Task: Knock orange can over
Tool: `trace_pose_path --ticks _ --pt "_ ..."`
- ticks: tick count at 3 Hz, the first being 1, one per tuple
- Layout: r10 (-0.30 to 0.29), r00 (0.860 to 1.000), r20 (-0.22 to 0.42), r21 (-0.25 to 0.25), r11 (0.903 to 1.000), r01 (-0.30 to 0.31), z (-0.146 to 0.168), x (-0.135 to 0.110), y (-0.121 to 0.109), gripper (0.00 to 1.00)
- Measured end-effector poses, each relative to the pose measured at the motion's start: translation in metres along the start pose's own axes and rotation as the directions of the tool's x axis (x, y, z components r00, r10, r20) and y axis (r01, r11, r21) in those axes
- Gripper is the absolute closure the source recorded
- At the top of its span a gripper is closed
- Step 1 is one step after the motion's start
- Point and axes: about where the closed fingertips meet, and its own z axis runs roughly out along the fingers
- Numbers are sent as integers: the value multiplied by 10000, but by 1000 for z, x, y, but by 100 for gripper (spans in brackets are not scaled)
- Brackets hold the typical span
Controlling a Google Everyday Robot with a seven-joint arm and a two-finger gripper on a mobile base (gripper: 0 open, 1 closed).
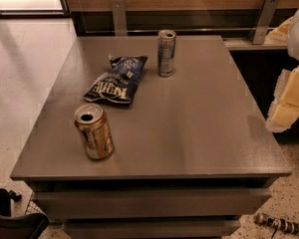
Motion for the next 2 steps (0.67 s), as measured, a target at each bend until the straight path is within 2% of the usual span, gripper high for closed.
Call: trace_pose_path --ticks 1,2 --pt "19 9999 117 18 10000 -19 1 0 0 0" --pt "84 9986 519 59 9999 -87 4 -2 2 0"
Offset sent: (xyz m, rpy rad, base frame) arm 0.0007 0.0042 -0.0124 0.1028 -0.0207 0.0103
